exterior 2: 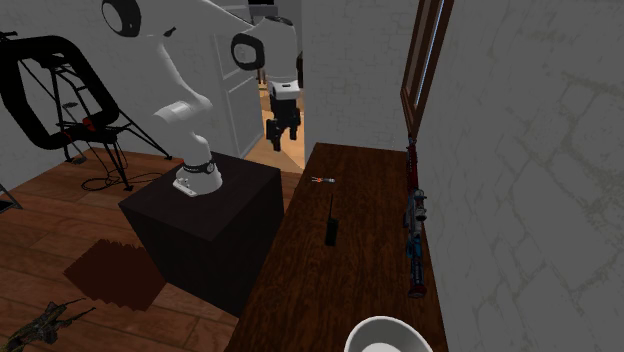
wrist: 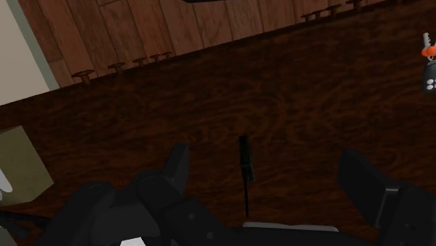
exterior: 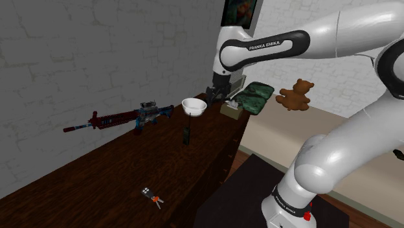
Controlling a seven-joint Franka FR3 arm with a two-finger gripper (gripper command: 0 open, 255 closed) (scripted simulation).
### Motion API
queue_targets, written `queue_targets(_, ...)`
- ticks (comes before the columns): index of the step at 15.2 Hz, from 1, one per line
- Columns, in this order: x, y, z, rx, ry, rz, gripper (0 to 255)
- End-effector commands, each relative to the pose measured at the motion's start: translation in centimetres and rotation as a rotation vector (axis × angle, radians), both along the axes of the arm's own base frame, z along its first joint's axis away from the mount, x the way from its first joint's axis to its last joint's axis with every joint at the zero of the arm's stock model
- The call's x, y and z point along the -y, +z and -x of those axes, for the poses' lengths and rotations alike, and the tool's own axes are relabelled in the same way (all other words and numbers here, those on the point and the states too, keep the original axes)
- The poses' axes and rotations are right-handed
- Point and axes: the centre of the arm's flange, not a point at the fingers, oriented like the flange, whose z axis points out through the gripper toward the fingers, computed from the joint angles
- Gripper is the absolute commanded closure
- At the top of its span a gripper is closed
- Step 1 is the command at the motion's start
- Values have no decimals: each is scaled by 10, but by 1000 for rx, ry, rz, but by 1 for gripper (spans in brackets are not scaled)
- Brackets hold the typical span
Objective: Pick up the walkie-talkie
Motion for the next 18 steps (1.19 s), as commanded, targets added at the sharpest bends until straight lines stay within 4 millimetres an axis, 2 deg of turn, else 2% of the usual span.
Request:
queue_targets(1,-1,-21,-20,-9,3,2,0)
queue_targets(18,1,-187,-183,-85,31,14,0)
